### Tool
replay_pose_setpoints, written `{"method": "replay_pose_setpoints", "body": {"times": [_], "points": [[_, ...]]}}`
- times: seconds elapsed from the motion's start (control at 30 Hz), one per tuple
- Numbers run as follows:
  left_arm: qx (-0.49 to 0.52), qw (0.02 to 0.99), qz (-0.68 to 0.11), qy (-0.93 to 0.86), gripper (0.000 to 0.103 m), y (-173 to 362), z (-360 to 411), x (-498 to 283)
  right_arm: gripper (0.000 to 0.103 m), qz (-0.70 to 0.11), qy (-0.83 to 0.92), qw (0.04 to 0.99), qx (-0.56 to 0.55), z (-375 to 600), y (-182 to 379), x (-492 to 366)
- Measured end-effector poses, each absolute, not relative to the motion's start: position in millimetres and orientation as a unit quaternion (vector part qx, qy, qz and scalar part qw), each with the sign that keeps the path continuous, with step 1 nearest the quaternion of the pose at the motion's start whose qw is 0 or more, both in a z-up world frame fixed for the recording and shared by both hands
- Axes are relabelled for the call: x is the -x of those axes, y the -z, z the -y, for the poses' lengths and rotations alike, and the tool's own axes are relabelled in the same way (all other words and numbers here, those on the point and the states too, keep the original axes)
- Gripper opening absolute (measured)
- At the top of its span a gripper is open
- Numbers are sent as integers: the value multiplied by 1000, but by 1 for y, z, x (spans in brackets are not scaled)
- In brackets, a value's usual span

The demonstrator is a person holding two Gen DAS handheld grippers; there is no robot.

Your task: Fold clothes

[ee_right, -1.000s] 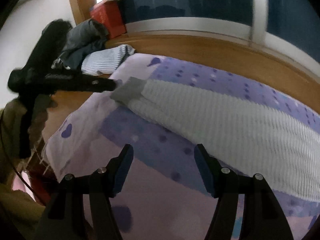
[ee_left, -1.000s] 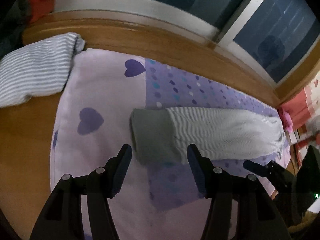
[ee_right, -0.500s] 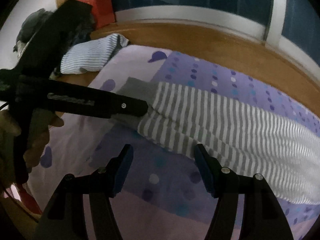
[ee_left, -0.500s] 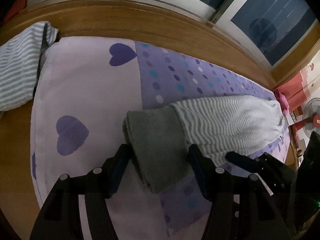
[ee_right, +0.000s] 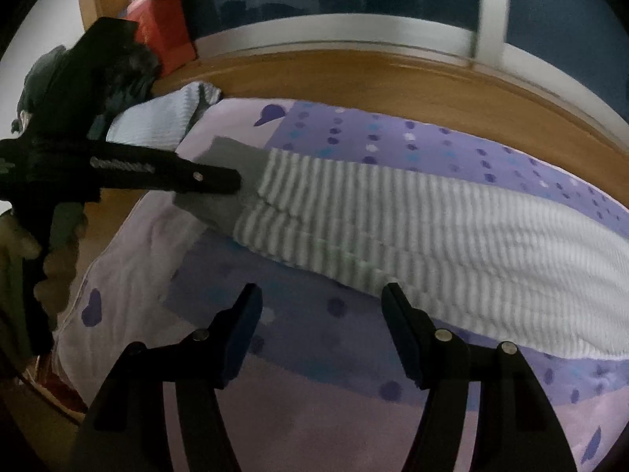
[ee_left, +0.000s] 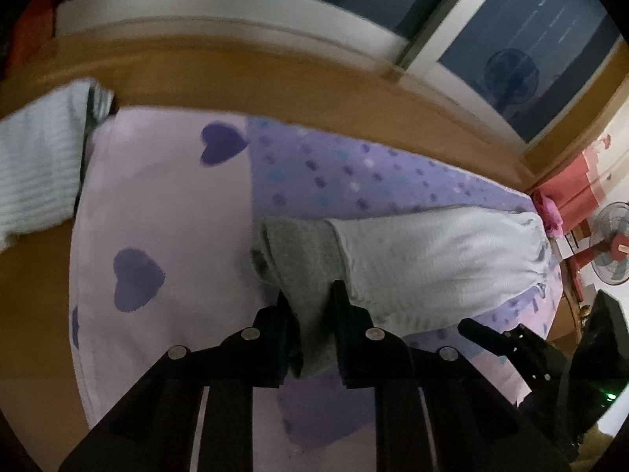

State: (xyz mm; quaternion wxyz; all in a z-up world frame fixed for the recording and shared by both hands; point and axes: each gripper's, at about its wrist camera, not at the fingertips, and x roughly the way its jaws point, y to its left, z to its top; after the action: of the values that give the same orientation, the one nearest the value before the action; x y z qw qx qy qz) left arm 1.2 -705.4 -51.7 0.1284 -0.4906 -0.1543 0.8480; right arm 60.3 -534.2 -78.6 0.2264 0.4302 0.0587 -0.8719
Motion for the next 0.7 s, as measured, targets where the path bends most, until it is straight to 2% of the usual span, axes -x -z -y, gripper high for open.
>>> {"method": "replay_pose_setpoints", "body": {"times": [0.33,0.7], "points": [[484,156,105,-854,18,19,643,9,64,-6,885,193,-424,473,72,-73],[506,180,107,-836,18,60,569,48,64,5,895,146,-422,414,70,-95]]}}
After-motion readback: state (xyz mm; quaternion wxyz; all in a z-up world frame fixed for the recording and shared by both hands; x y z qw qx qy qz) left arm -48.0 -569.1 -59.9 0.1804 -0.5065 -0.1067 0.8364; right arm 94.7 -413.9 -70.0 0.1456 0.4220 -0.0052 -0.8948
